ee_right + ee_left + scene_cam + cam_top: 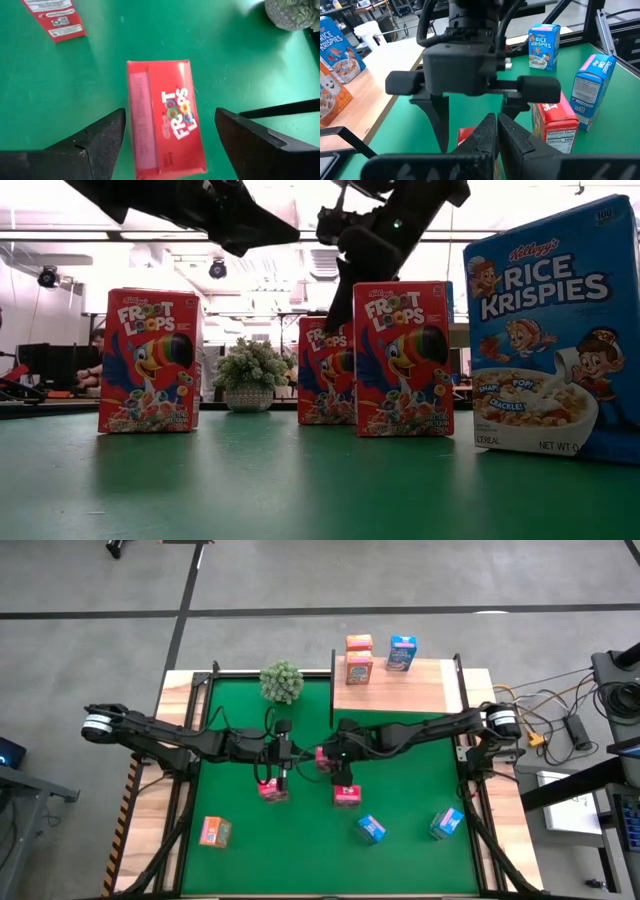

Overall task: Stack cereal on shelf
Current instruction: Put the top red cereal box on the shelf

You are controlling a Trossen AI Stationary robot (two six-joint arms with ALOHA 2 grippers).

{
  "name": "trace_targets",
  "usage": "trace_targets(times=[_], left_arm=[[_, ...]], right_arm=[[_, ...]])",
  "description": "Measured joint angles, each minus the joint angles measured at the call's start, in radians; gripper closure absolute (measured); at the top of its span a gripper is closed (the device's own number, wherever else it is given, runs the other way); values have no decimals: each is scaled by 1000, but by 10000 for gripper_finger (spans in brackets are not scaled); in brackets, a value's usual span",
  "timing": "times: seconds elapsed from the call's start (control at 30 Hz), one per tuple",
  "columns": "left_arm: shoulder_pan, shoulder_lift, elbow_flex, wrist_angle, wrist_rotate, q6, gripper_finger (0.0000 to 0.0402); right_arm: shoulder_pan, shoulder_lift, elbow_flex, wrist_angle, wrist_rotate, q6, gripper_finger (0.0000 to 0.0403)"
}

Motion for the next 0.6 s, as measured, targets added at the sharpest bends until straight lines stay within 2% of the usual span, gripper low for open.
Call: trace_targets(times=[0.13,0.43,0.6], left_arm=[[0,2,0,0,0,0,402],[0,2,0,6,0,25,402],[0,1,0,23,0,44,402]], right_arm=[[-3,-2,0,-6,-10,8,129],[-5,-11,0,-2,-39,7,216],[-5,-11,-1,4,-40,1,247]])
